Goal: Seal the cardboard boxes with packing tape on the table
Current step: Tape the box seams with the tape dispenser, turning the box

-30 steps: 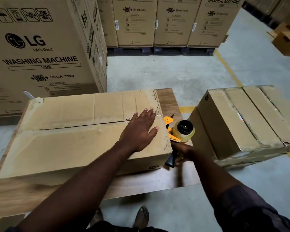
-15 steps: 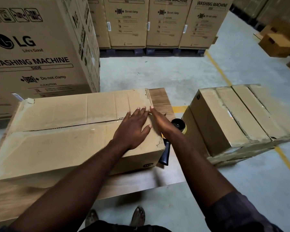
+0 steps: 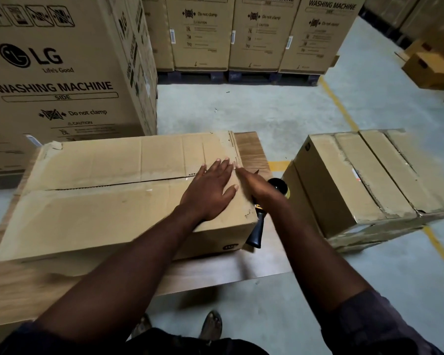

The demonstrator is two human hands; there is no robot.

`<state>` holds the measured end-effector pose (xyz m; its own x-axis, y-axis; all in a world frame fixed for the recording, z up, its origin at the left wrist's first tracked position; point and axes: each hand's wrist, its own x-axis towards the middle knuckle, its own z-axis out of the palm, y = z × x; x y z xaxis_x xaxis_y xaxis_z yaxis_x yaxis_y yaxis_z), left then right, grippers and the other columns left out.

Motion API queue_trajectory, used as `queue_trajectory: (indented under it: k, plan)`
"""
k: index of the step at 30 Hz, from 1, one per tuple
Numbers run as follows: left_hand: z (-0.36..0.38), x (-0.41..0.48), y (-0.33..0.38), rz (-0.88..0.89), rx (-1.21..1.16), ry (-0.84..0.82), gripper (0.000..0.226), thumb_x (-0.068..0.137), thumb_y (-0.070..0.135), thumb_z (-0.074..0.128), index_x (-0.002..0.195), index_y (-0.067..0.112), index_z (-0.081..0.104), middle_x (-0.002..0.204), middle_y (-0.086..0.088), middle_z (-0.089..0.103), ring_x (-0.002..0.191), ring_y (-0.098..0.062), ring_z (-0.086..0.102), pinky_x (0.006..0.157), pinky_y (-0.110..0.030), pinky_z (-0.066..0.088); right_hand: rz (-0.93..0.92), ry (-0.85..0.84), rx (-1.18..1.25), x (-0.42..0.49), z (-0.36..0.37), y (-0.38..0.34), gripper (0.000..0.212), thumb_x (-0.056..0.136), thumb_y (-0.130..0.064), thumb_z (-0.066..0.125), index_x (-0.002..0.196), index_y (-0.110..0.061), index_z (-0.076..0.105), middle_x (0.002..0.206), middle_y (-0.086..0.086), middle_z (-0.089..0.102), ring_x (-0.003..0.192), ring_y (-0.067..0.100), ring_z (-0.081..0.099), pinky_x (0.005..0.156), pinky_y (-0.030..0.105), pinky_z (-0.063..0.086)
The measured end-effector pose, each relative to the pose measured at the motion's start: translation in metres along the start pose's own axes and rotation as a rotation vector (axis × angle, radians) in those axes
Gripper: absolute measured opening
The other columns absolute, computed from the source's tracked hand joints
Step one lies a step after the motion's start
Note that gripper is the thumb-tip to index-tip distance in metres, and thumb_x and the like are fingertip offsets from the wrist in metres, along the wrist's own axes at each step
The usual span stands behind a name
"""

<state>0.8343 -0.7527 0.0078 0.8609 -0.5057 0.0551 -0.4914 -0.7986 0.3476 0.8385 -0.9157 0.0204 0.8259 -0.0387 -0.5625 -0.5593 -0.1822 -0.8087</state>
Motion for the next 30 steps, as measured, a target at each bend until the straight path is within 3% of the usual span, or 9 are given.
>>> queue_trajectory:
  k: [2, 6, 9, 11, 13, 17, 23, 28, 30]
  plan:
    - [0.0, 0.0, 0.0, 0.003, -0.002, -0.01, 0.066, 0.104, 0.05, 0.03, 0.161, 0.022, 0.012, 0.169, 0.004, 0.007, 0.155, -0.011, 0.002, 0.126, -0.04, 0.002, 0.022, 0.004, -0.068, -0.001, -0.012, -0.006, 0.049, 0.101, -0.05, 0.05, 0.127, -0.012, 0.065, 0.121, 0.012, 0.071, 0.108, 0.031, 0.069, 0.098, 0.044, 0.054]
    - [-0.003, 0.001, 0.002, 0.009, -0.013, -0.013, 0.067, 0.103, 0.046, 0.034, 0.161, 0.021, 0.013, 0.169, 0.002, 0.011, 0.155, -0.014, 0.004, 0.126, -0.041, 0.004, -0.3, 0.403, -0.406, -0.019, 0.017, -0.026, 0.035, 0.103, -0.027, 0.047, 0.127, -0.004, 0.057, 0.128, 0.018, 0.063, 0.118, 0.036, 0.057, 0.088, 0.036, 0.043]
    - [-0.004, -0.002, 0.0, 0.06, 0.065, -0.049, 0.076, 0.099, 0.037, 0.046, 0.161, 0.019, 0.006, 0.169, -0.002, 0.009, 0.155, -0.018, 0.001, 0.126, -0.042, 0.001, -0.456, 0.346, -0.547, -0.023, 0.052, -0.017, 0.049, 0.104, -0.041, 0.039, 0.134, -0.004, 0.049, 0.143, 0.019, 0.05, 0.141, 0.037, 0.038, 0.11, 0.045, 0.036]
    - [-0.003, -0.005, -0.002, 0.079, 0.138, -0.068, 0.08, 0.099, 0.034, 0.047, 0.161, 0.018, -0.001, 0.169, -0.003, 0.002, 0.155, -0.019, -0.004, 0.125, -0.042, -0.002, -0.433, 0.34, -0.697, -0.02, 0.058, -0.006, 0.065, 0.105, -0.051, 0.031, 0.151, -0.004, 0.035, 0.163, 0.016, 0.027, 0.155, 0.032, 0.012, 0.123, 0.049, 0.019]
    - [-0.005, -0.005, -0.002, 0.082, 0.175, -0.071, 0.077, 0.101, 0.036, 0.041, 0.16, 0.019, -0.005, 0.169, -0.003, -0.002, 0.155, -0.02, -0.005, 0.125, -0.043, -0.003, -0.428, 0.327, -0.697, -0.019, 0.054, -0.007, 0.072, 0.105, -0.056, 0.027, 0.156, -0.005, 0.026, 0.167, 0.013, 0.017, 0.156, 0.027, 0.003, 0.125, 0.049, 0.011]
    - [-0.012, -0.011, -0.008, 0.095, 0.063, -0.051, 0.069, 0.103, 0.04, 0.038, 0.161, 0.025, 0.003, 0.169, 0.001, 0.006, 0.155, -0.017, 0.005, 0.125, -0.038, 0.005, -0.403, 0.313, -0.787, -0.019, 0.053, -0.009, 0.076, 0.105, -0.058, 0.019, 0.16, -0.006, 0.012, 0.17, 0.01, 0.004, 0.157, 0.023, -0.005, 0.125, 0.048, 0.0]
    - [-0.049, -0.094, -0.111, -0.112, 0.092, -0.02, 0.072, 0.099, 0.062, 0.02, 0.161, 0.025, 0.013, 0.168, 0.009, 0.007, 0.155, -0.012, 0.006, 0.123, -0.036, 0.01, -0.362, 0.411, -1.08, -0.015, 0.068, 0.0, 0.084, 0.102, -0.065, 0.011, 0.161, -0.006, 0.003, 0.169, 0.01, -0.008, 0.156, 0.024, -0.014, 0.123, 0.055, -0.008]
    - [-0.069, -0.135, -0.149, -0.273, 0.124, -0.017, 0.072, 0.098, 0.058, 0.015, 0.161, 0.024, 0.012, 0.168, 0.008, 0.007, 0.155, -0.014, 0.006, 0.124, -0.039, 0.009, -0.221, 0.512, -1.069, -0.017, 0.094, -0.007, 0.088, 0.101, -0.064, 0.015, 0.159, 0.0, 0.002, 0.167, 0.019, -0.01, 0.154, 0.032, -0.016, 0.122, 0.058, -0.01]
    - [-0.065, -0.127, -0.139, -0.306, 0.134, -0.02, 0.066, 0.104, 0.05, 0.021, 0.161, 0.018, 0.013, 0.169, 0.002, 0.008, 0.155, -0.019, 0.005, 0.125, -0.042, 0.007, -0.255, 0.453, -1.072, -0.023, 0.127, -0.015, 0.085, 0.103, -0.06, 0.019, 0.159, 0.002, 0.006, 0.167, 0.02, -0.005, 0.155, 0.036, -0.01, 0.122, 0.059, -0.008]
